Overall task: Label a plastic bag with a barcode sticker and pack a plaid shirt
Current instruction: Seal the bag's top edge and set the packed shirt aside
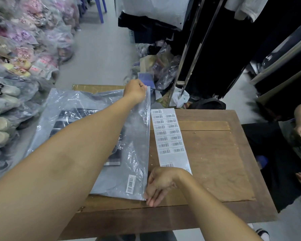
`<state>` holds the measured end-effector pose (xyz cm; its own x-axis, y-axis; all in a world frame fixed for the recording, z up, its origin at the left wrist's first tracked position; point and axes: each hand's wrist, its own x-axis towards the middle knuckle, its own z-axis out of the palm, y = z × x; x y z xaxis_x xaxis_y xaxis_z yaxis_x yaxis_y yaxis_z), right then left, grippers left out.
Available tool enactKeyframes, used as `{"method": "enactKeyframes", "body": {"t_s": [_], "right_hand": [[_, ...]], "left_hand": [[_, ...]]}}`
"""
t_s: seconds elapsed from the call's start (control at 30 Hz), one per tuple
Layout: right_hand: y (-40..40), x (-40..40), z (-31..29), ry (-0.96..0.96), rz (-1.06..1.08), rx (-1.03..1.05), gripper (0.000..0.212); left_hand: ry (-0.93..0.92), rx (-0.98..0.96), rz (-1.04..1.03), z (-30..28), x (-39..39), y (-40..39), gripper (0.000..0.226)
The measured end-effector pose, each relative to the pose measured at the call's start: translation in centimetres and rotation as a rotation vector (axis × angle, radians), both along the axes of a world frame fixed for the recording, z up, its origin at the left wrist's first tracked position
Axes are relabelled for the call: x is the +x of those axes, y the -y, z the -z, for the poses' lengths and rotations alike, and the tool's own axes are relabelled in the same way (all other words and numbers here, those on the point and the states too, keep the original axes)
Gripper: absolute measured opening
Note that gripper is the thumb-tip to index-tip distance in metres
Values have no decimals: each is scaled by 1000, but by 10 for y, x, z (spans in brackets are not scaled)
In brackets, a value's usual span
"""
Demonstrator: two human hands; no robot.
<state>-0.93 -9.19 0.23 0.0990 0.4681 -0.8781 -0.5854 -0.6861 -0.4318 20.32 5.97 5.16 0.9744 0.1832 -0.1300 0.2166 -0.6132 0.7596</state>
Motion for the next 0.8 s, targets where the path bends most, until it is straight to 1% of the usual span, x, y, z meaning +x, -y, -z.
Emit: {"method": "enactKeyframes", "body": {"t_s": [0.03,0.07,0.13,0.17,0.2,0.27,0.3,0.37,0.43,0.5,0.53,0.63,0.67,0.73,0.77,0.8], "right_hand": [[-1,-1,0,0,0,-2,22],[-1,-1,0,-1,-4,2,24],[-3,0,-3,10,2,21,10],[-3,1,-3,28,27,24,7],[-4,1,-4,52,63,27,11],[-6,0,-2,96,141,34,30],[-7,0,-2,118,175,42,34],[-5,1,-4,156,243,63,34],[1,7,-8,187,283,109,34],[11,19,-16,248,293,109,32],[17,26,-20,284,308,90,31],[34,50,-31,383,368,21,23],[37,57,-33,419,386,-12,21],[40,68,-32,479,417,-84,19],[39,70,-31,493,418,-117,19],[38,72,-29,502,405,-141,18]], "left_hand": [[0,-5,0,1,0,0,20],[-1,-11,-1,1,0,0,20],[-6,-27,-18,2,0,1,19],[-8,-45,-38,2,1,0,18],[-9,-68,-62,1,1,-1,17],[-13,-111,-99,-1,3,-6,15],[-17,-119,-106,0,5,-11,14],[-24,-97,-97,-1,5,-21,12],[-36,-24,-28,-4,5,-36,5],[-66,61,79,-9,5,-53,23],[-78,89,118,-11,5,-62,27],[-52,126,137,-11,7,-86,29],[-50,147,136,-10,7,-94,36],[-96,231,160,-7,3,-109,66],[-128,271,158,-2,-1,-118,76],[-170,300,141,4,-5,-128,80]]}}
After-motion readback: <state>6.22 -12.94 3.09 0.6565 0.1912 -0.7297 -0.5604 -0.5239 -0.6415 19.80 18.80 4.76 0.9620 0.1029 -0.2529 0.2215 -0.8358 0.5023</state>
